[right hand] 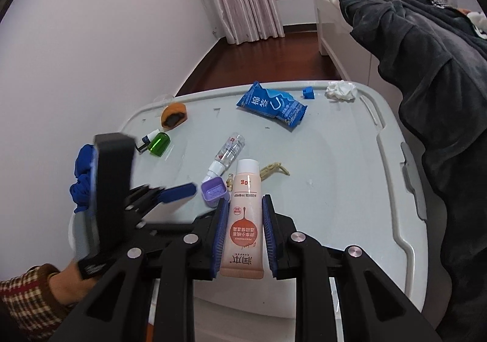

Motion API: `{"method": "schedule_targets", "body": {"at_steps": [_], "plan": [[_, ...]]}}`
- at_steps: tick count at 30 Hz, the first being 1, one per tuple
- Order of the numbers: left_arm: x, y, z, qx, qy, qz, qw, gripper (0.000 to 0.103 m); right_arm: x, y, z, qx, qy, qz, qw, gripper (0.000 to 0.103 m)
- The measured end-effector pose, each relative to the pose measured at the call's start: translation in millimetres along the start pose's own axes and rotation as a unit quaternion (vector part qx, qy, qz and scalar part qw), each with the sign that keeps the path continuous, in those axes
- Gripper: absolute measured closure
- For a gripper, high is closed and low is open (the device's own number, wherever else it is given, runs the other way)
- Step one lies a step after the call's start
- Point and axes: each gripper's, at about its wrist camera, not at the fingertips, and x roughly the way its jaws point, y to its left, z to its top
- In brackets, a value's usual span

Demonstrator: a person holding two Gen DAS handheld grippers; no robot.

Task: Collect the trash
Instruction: 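Grasp the purple square cap with the left tool while the right tool grasps the pink tube, then drop the purple cap and pink tube into the orange bucket while both tools open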

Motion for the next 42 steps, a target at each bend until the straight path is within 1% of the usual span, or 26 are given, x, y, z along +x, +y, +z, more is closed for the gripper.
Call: {"method": "schedule_targets", "body": {"at_steps": [1,2,3,6,8,12,15,18,19,21,25,27,28,30,31,33,35,37,38,39,40,41,42], "plan": [[2,-1,1,0.004,-0.003,0.005,1.0,0.046,0,0,0,-0.001,0.001,0.0,1.0,0.08],[5,0,2,0.007,0.002,0.008,0.9999,0.061,0,0,0,-0.002,0.001,0.0,1.0,0.08],[5,1,3,0.007,0.004,0.006,0.9999,0.064,-1,-1,-1,-0.001,0.001,0.0,1.0,0.08],[0,2,0,0.007,0.004,0.017,0.9998,0.064,-3,-2,0,0.003,-0.001,0.003,1.0,0.08],[-6,4,-4,0.003,0.007,0.017,0.9998,0.064,-5,-2,0,0.003,-0.003,0.006,1.0,0.08],[-28,6,-13,0.001,0.009,0.02,0.9998,0.064,-7,2,0,-0.001,-0.005,0.009,1.0,0.08],[-54,5,-24,0.001,0.009,0.021,0.9997,0.064,-8,6,-2,-0.007,-0.003,0.015,1.0,0.08],[-83,0,-46,0.004,0.016,0.02,0.9997,0.064,-15,15,-11,-0.018,-0.004,0.026,0.999,0.08],[-95,-2,-57,0.003,0.024,0.019,0.9995,0.064,-17,19,-16,-0.023,-0.002,0.029,0.999,0.08],[-111,-5,-78,0.002,0.038,0.016,0.9991,0.064,-20,29,-30,-0.032,0.01,0.039,0.999,0.08],[-137,-12,-136,0.001,0.085,0.005,0.9963,0.064,-25,53,-66,-0.056,0.037,0.048,0.997,0.08],[-143,-11,-162,-0.009,0.107,0.002,0.9942,0.064,-25,63,-97,-0.049,0.064,0.061,0.995,0.08],[-145,-10,-179,-0.015,0.121,0.003,0.9925,0.064,-24,65,-108,-0.044,0.074,0.066,0.994,0.08],[-144,-10,-198,-0.02,0.14,0.005,0.9899,0.064,-19,71,-139,-0.032,0.108,0.075,0.991,0.08],[-142,-9,-207,-0.022,0.153,0.004,0.988,0.064,-17,73,-148,-0.03,0.121,0.077,0.989,0.08],[-138,-9,-220,-0.027,0.17,-0.001,0.9851,0.064,-11,79,-172,-0.027,0.146,0.077,0.986,0.08],[-131,-10,-230,-0.026,0.185,0.004,0.9824,0.064,-6,84,-191,-0.028,0.168,0.074,0.983,0.079],[-127,-10,-234,-0.025,0.194,0.015,0.9805,0.062,-1,87,-202,-0.029,0.184,0.065,0.98,0.077],[-126,-10,-235,-0.026,0.197,0.019,0.9799,0.056,1,87,-206,-0.033,0.187,0.056,0.98,0.072],[-127,-10,-235,-0.026,0.199,0.025,0.9794,0.052,1,88,-207,-0.038,0.185,0.047,0.981,0.059],[-129,-10,-234,-0.026,0.192,0.033,0.9805,0.045,0,88,-207,-0.044,0.18,0.037,0.982,0.051],[-132,-9,-233,-0.026,0.185,0.038,0.9817,0.042,-2,85,-206,-0.047,0.171,0.029,0.984,0.048],[-135,-9,-230,-0.025,0.177,0.047,0.9827,0.041,-3,83,-205,-0.043,0.165,0.028,0.985,0.043]]}}
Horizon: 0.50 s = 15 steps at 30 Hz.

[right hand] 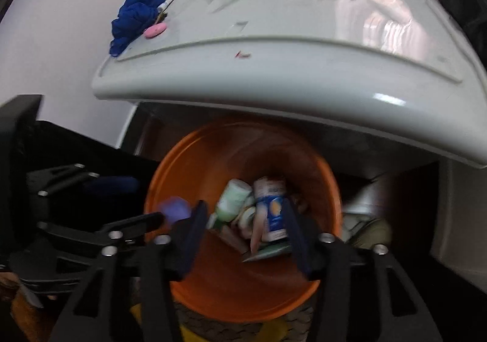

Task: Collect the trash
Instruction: 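Drop the purple cap and pink tube into the orange bucket while both tools open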

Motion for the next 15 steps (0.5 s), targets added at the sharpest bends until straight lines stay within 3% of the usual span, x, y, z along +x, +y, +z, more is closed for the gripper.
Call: {"method": "schedule_targets", "body": {"at_steps": [4,7,15], "plan": [[-7,3,2,-0.007,-0.014,0.025,0.9996,0.038,-3,-15,1,0.036,-0.012,0.014,0.999,0.028],[-15,4,9,-0.007,-0.028,0.046,0.9985,0.038,-4,-20,4,0.049,-0.015,0.022,0.998,0.028],[-56,-2,50,-0.006,-0.114,0.088,0.9896,0.038,-13,-27,10,0.062,-0.039,0.02,0.997,0.023]]}}
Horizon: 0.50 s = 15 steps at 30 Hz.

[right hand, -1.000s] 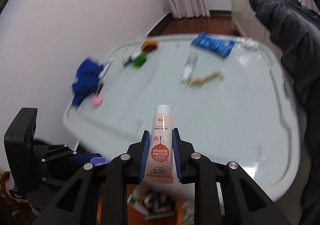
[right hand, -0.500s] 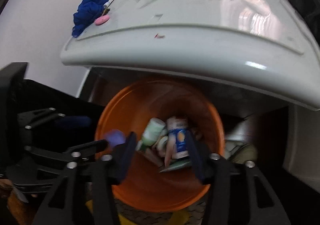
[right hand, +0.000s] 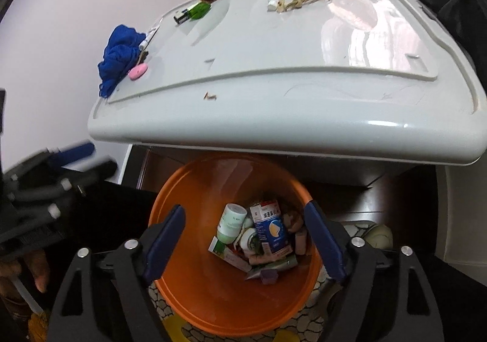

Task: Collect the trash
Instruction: 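Move both open tools back over the table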

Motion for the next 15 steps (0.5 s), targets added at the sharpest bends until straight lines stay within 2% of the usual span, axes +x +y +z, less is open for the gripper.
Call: {"method": "schedule_targets", "body": {"at_steps": [3,7,15], "plan": [[-10,0,19,-0.002,-0.025,0.004,0.9997,0.038,-3,-1,2,0.004,-0.008,0.003,1.0,0.023],[-19,3,41,-0.004,-0.048,0.01,0.9988,0.038,-5,2,5,-0.009,-0.016,-0.013,1.0,0.023],[-14,11,63,-0.015,-0.066,0.014,0.9976,0.038,-8,6,18,-0.023,-0.025,-0.023,0.999,0.021]]}}
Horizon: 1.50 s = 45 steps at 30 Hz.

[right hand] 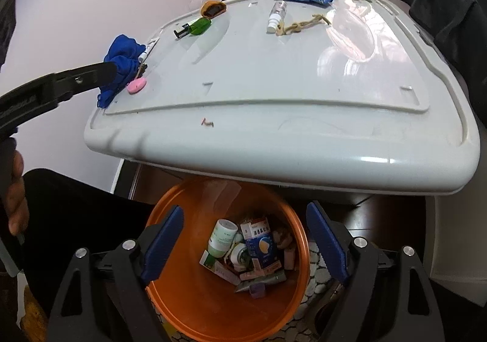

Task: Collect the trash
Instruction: 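Move both open tools back over the table, then grasp the clear spray bottle with the right tool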

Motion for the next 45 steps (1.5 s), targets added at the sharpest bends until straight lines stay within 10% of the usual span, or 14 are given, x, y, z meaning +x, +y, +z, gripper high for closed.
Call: {"method": "schedule_targets", "body": {"at_steps": [24,35,41,45], "plan": [[69,20,50,-0.03,0.016,-0.005,0.9994,0.038,3,6,99,-0.024,-0.023,0.007,0.999,0.016],[77,32,68,-0.056,-0.007,0.006,0.9984,0.027,67,-10,227,-0.042,-0.051,-0.078,0.995,0.013],[84,46,64,-0.066,0.0,0.008,0.9978,0.027,120,-16,264,-0.049,-0.026,-0.118,0.991,0.024],[84,60,62,-0.083,0.003,0.01,0.9965,0.027,139,-10,268,-0.071,-0.012,-0.136,0.988,0.057]]}}
